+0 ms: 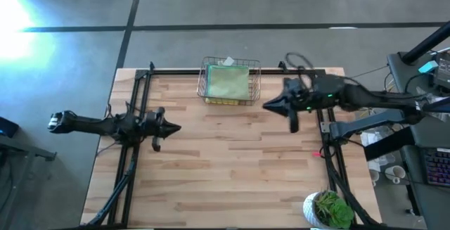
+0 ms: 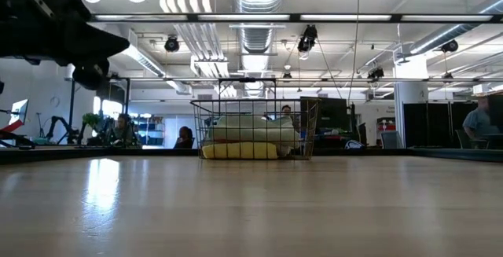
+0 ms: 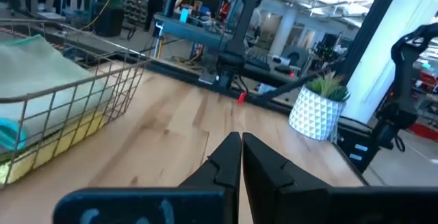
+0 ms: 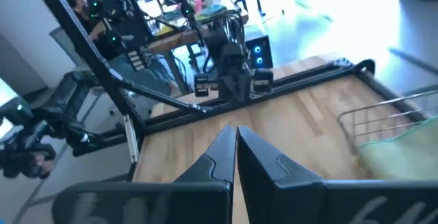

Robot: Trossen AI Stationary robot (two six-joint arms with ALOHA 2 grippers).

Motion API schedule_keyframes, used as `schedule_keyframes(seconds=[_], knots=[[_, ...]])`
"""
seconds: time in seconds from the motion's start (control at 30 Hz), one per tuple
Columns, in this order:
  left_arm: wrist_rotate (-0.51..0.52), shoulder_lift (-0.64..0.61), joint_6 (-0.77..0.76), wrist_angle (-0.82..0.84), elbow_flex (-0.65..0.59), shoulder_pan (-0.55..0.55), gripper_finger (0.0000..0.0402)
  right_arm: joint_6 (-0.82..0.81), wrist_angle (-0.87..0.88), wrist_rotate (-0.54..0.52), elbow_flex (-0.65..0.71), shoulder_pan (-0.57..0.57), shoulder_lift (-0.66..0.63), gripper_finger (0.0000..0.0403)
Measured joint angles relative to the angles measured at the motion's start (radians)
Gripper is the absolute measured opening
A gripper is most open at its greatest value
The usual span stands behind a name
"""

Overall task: Fold microfiber towels
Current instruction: Return to Home Position

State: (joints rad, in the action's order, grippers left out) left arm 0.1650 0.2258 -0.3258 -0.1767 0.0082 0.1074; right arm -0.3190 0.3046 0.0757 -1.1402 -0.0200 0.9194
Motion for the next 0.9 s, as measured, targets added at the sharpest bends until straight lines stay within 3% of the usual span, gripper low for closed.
schedule_keyframes(seconds=[0.1,0.3,0.6,0.9], knots=[[0.000,-0.049,0.020,0.013,0.000,-0.001,0.0000,0.048,0.100,-0.017,-0.037,0.000,-0.066,0.0009],[0.030,-0.142,0.052,0.011,-0.001,-0.002,0.0000,0.120,0.205,-0.175,0.007,0.000,-0.276,0.0009],[0.033,-0.201,0.047,0.014,-0.001,-0.003,0.0000,0.103,0.098,-0.184,0.343,0.000,-0.648,0.0009],[0.034,-0.178,0.045,0.016,-0.001,-0.003,0.0000,0.030,0.024,-0.182,0.669,0.000,-0.872,0.0009]])
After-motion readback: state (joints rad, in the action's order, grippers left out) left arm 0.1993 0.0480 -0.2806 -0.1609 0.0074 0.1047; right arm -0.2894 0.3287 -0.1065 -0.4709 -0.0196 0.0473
